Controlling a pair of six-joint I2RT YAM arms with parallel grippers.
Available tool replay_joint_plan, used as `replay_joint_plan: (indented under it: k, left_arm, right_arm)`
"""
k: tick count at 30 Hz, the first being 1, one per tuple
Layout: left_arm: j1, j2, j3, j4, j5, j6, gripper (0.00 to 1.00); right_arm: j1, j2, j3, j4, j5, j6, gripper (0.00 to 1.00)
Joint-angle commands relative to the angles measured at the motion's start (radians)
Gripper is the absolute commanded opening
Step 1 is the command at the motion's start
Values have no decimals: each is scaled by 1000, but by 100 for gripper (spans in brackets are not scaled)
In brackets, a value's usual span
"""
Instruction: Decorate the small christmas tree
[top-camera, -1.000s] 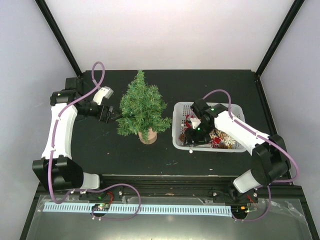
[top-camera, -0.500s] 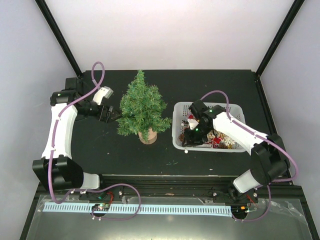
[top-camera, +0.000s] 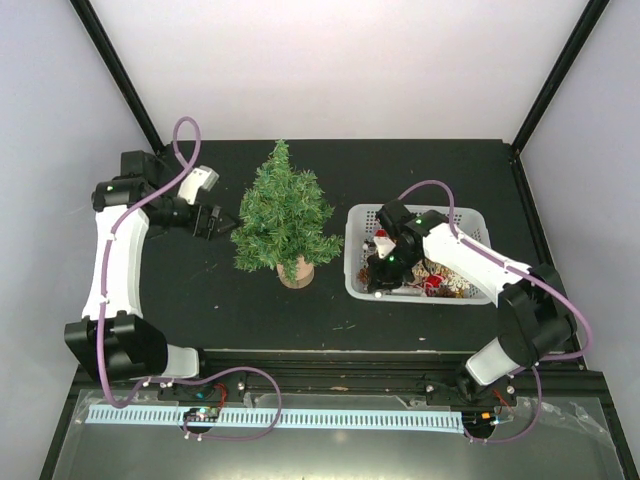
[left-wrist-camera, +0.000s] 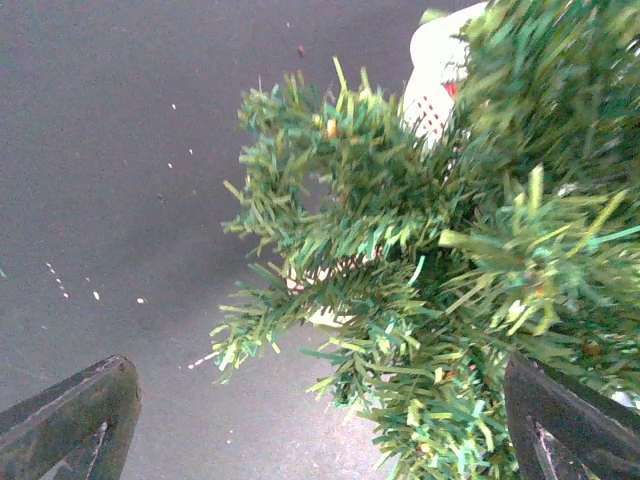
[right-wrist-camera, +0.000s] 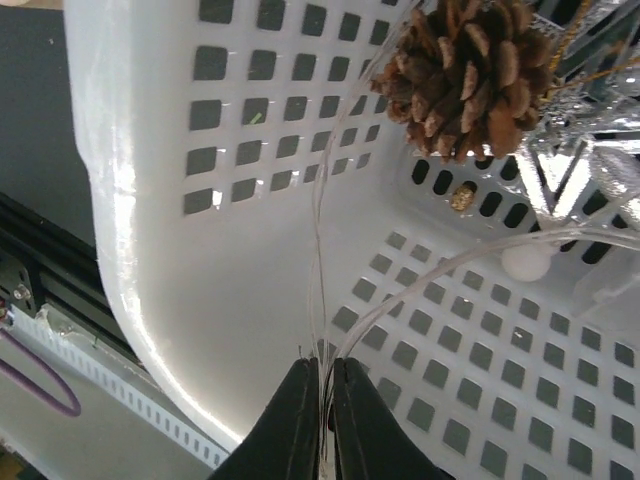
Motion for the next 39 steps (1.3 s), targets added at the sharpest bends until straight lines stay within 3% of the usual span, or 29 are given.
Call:
replay_joint_plan:
  k: [1,12,16,21,25,31,39]
  left_arm:
    - [14,-32,151,-30,59,-13,99]
    - [10,-207,443,81,237,-138,99]
    - [5,-317,429,255,301,-201,99]
    - [-26,-306,492,362,429,-327,99]
    - [-142,-295,470,462,425,-429,99]
    - [-381,-255,463,469,304,-423,99]
    - [-610,-173,545,363,151,-273,99]
  right_arm:
    - [8,-37,52,-57,86,12,6]
    - [8,-203,439,-251,354,128,1]
    - [8,-256,571,-275,433,168,1]
    - [8,-315,722,-279,482,179,1]
    - [8,-340,828,-251,438,176,2]
    - [8,-340,1002,-239,369,186,2]
    - [8,-369,1101,-186,276,224,2]
